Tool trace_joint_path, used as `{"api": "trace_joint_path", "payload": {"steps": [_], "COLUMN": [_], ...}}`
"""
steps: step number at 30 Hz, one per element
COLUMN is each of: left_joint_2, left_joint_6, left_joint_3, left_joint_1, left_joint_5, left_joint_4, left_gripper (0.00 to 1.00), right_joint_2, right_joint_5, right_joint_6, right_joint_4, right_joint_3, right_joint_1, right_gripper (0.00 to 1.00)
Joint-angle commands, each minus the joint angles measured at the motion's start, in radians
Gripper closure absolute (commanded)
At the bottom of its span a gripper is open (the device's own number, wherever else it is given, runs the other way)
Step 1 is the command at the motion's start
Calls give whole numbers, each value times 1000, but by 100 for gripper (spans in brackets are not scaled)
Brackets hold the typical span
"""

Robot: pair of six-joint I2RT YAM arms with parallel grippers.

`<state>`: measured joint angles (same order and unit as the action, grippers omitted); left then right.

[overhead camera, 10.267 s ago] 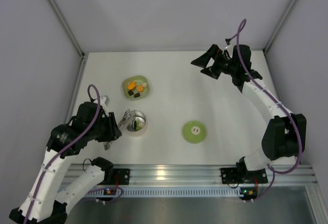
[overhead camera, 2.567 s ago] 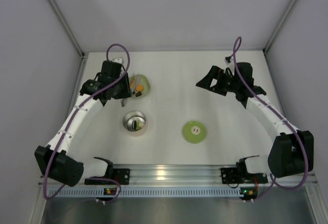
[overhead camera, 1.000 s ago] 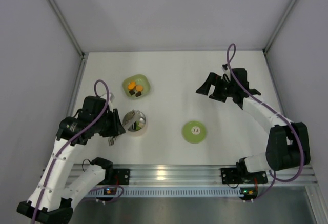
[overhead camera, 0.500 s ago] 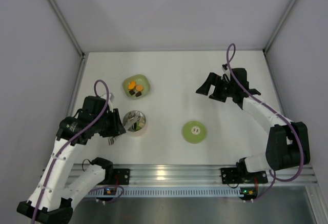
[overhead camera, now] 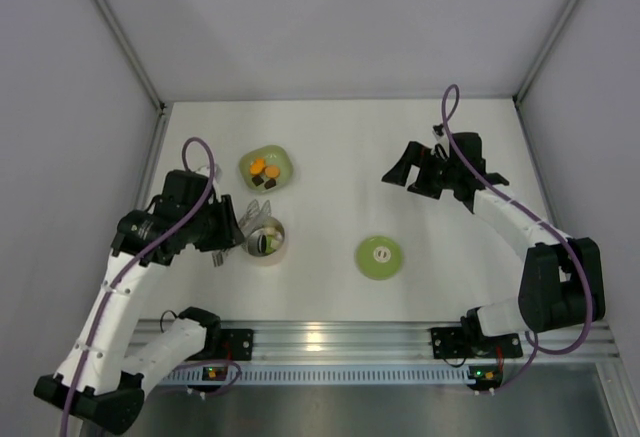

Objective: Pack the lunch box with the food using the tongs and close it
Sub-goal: Place the fake food in the packing box, then pick up the fake food from the plate.

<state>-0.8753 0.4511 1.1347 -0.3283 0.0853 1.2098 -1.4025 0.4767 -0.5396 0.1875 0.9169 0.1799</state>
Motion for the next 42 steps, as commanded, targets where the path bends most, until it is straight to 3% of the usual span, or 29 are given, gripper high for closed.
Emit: {"api": "trace_joint_path", "payload": {"steps": [1, 12, 24, 42], "left_joint_2": [-65, -347, -574, -746], "left_joint_6": [14, 1, -15, -57], "left_joint_3": [79, 181, 289, 323], "left_joint_1": [2, 2, 3, 40], "left_joint_5": [-48, -205, -314, -306], "left_joint_4": [-91, -260, -329, -374], "left_gripper": [58, 56, 54, 52], "right_joint_2": [-13, -30, -26, -18], "right_joint_5": [26, 89, 106, 106], "right_joint_6": [24, 4, -6, -8], "right_joint_4": [-65, -83, -112, -117], "right_joint_3": [59, 102, 86, 80], "right_joint_1": [-10, -10, -13, -13], "right_gripper": [1, 1, 1, 0]}}
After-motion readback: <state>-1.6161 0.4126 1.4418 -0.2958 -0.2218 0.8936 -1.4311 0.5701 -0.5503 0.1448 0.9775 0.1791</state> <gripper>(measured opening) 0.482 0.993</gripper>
